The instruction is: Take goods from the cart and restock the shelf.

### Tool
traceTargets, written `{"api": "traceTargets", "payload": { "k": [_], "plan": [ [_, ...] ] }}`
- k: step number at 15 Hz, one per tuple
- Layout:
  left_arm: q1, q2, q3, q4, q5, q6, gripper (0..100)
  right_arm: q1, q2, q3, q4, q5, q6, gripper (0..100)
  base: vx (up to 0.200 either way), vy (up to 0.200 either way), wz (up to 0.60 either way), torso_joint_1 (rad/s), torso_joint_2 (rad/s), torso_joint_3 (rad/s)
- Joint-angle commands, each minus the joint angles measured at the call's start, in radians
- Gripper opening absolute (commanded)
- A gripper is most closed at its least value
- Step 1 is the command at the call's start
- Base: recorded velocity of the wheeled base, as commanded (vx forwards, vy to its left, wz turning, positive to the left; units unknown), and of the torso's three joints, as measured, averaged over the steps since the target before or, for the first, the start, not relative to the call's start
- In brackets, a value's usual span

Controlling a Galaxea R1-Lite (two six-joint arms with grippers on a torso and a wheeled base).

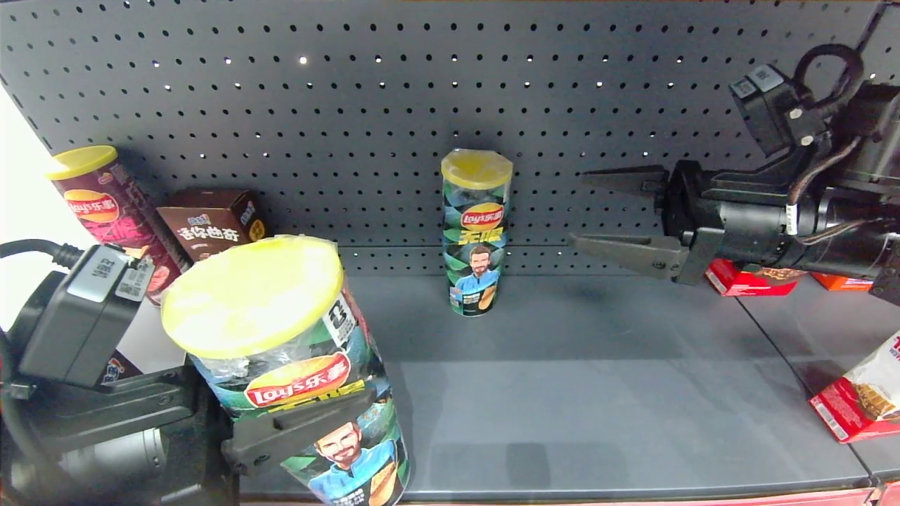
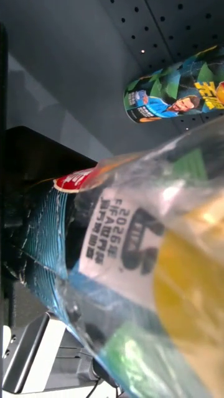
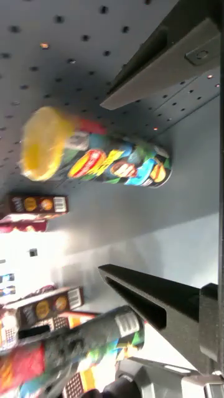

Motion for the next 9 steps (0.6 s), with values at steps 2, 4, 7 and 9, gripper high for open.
{"api": "traceTargets", "payload": {
  "k": [2,4,7,9],
  "plan": [
    [0.0,0.003,-0.001,0.0,0.0,0.0,0,-0.001,0.046,-0.01,-0.003,0.0,-0.002,100,0.0,0.0,0.0,0.0,0.0,0.0],
    [0.0,0.0,-0.001,-0.002,0.001,0.0,0,-0.001,0.12,-0.061,-0.003,-0.005,-0.003,100,0.0,0.0,0.0,0.0,0.0,0.0],
    [0.034,0.003,-0.005,0.0,-0.003,0.002,0,-0.001,0.193,-0.118,-0.003,-0.005,-0.003,100,0.0,0.0,0.0,0.0,0.0,0.0],
    [0.034,0.003,-0.002,-0.002,-0.002,0.002,0,0.003,0.25,-0.164,-0.003,-0.006,-0.003,100,0.0,0.0,0.0,0.0,0.0,0.0]
  ]
}}
